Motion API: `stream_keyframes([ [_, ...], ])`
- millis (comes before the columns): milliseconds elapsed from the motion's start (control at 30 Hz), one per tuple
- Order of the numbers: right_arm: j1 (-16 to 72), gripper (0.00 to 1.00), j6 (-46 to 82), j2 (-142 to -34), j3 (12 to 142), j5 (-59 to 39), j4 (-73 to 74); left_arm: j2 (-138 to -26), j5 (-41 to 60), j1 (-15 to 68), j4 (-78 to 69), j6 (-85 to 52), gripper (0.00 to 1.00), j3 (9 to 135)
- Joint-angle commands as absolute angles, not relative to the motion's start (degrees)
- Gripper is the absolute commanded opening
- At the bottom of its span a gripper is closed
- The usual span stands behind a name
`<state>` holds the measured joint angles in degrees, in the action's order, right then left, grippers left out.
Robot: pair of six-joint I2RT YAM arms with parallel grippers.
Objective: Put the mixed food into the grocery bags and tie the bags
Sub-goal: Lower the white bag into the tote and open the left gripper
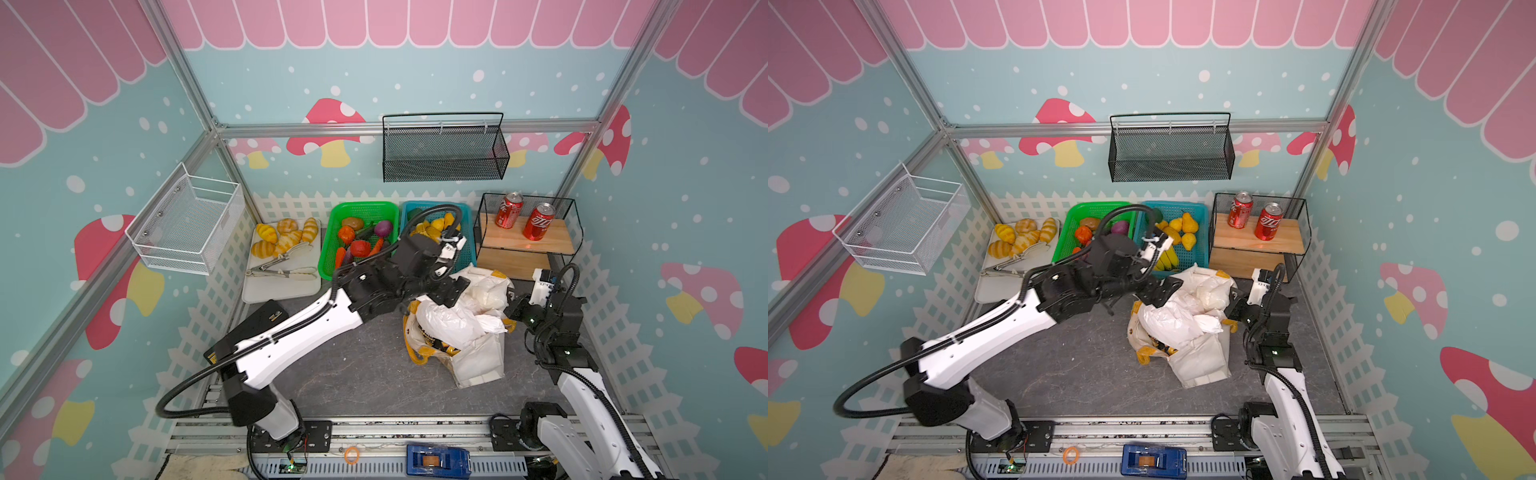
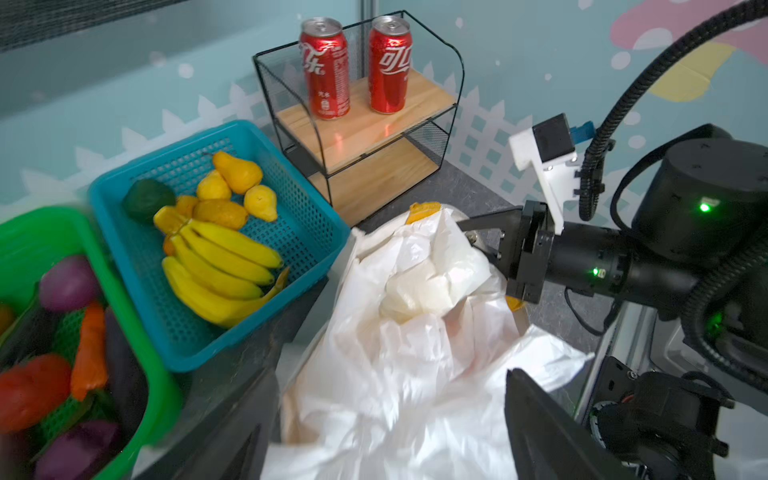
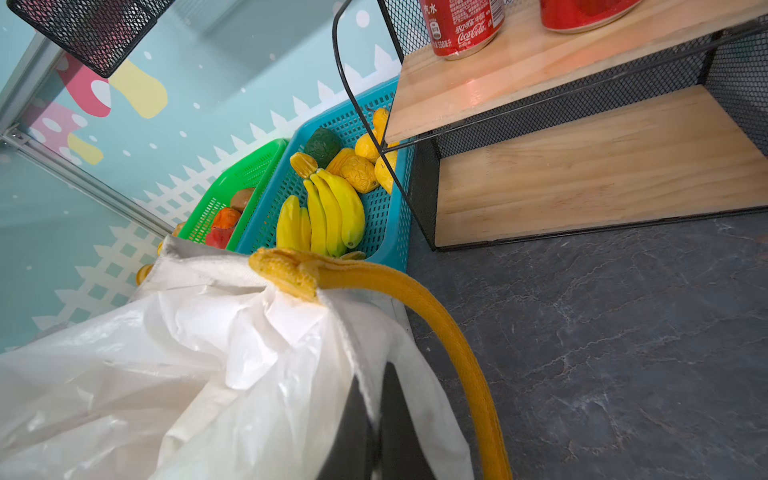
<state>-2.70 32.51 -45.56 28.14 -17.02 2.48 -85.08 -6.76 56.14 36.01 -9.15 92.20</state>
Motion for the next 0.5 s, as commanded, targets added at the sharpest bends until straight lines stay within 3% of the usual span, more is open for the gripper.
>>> stream_keyframes([
  [0, -3.15, 0.0, 30.6, -44.4, 29.31, -15.62, 1.84, -76.96, -13.16, 54.02, 35.37, -22.57, 0.83, 77.52],
  [133, -3.08, 0.02, 30.06, -45.28, 30.27, -16.33, 1.89, -68.95, -8.28, 52.9, 32.01, -33.34, 0.79, 60.77],
  [300, -3.1, 0.04, 29.64, -45.72, 30.83, -16.64, 2.03, -72.4, -4.44, 52.61, 27.07, -36.77, 0.74, 56.91],
  [467, -3.08, 0.15, 28.37, -45.1, 31.52, -17.57, 1.83, -77.37, -0.36, 50.56, 19.74, -37.76, 0.54, 55.24],
])
